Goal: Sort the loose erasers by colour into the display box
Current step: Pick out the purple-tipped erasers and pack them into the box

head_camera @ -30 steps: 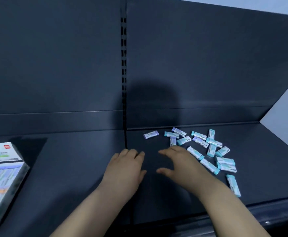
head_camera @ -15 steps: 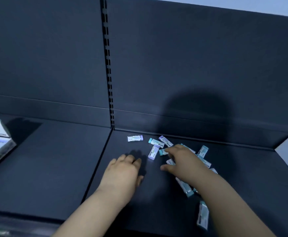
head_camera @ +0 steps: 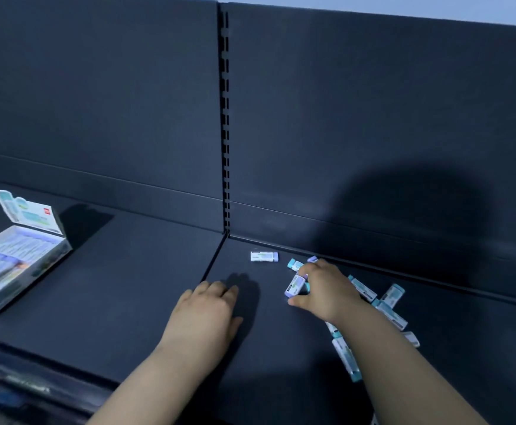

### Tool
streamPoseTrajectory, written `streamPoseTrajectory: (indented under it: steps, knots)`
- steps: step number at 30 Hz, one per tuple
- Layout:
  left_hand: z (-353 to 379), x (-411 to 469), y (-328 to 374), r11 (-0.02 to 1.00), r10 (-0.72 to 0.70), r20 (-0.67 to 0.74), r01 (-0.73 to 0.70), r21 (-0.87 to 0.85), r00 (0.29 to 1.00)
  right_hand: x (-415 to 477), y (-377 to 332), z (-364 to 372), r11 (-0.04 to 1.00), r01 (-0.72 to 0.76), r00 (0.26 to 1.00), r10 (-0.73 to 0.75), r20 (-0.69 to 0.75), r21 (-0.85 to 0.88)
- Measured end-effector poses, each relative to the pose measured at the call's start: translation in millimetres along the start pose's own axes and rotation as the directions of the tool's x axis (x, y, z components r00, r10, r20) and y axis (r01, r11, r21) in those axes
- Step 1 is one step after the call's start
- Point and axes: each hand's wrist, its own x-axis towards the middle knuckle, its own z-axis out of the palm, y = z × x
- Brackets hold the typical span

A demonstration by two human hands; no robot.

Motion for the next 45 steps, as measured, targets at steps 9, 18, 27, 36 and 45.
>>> streamPoseTrajectory:
  steps: [9, 18, 27, 36, 45]
  knots:
    - [2, 22, -6, 0.996, 0.094, 0.035, -0.093, -0.010, 0.995, -29, -1, 9, 0.980, 0.149, 0.983, -0.161, -0.086, -0.129]
    - [22, 46, 9, 0.945, 0.318, 0.141, -0.302, -0.126, 0.937, -46, -19, 28, 0.983, 0.142, 0.978, -0.121, -0.171, 0.117]
    - [35, 57, 25, 0.889, 0.406, 0.107, -0.365, -0.277, 0.908, -51, -28, 33, 0.998, 0.014, 0.970, 0.001, -0.242, 0.061]
    - [39, 72, 35, 0.744, 0.525, -0.059, -0.491, -0.453, 0.849, -62, -13, 22, 0.995, -0.090, 0.981, 0.083, -0.175, -0.036]
    - [37, 156, -3, 0.965, 0.170, 0.091, -0.147, -0.218, 0.981, -70, -5, 13, 0.990, -0.082, 0.975, 0.103, -0.195, 0.114]
